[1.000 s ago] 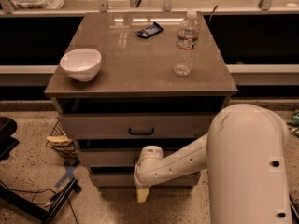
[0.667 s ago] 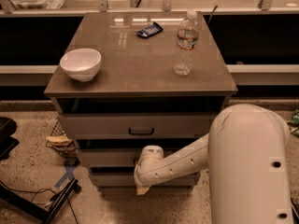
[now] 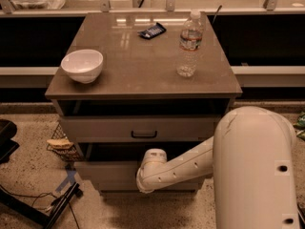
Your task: Open middle drawer
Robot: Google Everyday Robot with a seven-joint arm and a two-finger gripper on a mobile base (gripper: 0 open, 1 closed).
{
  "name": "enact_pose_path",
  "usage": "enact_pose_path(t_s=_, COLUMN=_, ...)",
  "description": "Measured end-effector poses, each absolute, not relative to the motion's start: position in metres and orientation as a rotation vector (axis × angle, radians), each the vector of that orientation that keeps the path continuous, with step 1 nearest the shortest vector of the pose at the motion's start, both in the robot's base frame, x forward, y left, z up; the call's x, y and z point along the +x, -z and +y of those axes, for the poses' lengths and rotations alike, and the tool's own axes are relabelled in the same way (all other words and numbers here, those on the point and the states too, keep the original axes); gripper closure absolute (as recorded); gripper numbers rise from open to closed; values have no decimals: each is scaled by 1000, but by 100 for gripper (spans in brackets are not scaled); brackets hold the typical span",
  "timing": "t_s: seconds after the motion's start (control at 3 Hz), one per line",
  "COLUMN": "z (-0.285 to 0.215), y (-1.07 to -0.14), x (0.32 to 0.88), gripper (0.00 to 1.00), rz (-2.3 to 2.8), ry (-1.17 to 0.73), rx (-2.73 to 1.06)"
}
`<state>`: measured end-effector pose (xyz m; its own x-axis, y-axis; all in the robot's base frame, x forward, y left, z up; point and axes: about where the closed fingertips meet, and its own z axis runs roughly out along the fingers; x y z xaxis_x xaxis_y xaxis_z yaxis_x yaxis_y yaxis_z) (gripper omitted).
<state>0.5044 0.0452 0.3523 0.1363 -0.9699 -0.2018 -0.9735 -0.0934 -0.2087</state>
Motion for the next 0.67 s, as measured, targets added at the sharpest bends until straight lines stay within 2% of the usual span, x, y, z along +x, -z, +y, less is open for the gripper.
enact_pose_path(t_s=0.33, z=33, y=-366, x=487, gripper=100, rz=1913, ry=28, rx=-2118)
enact_pose_path(t_s=0.67, z=18, y=-381, x=471, gripper=100, rz=1922, ry=95, rx=-2111)
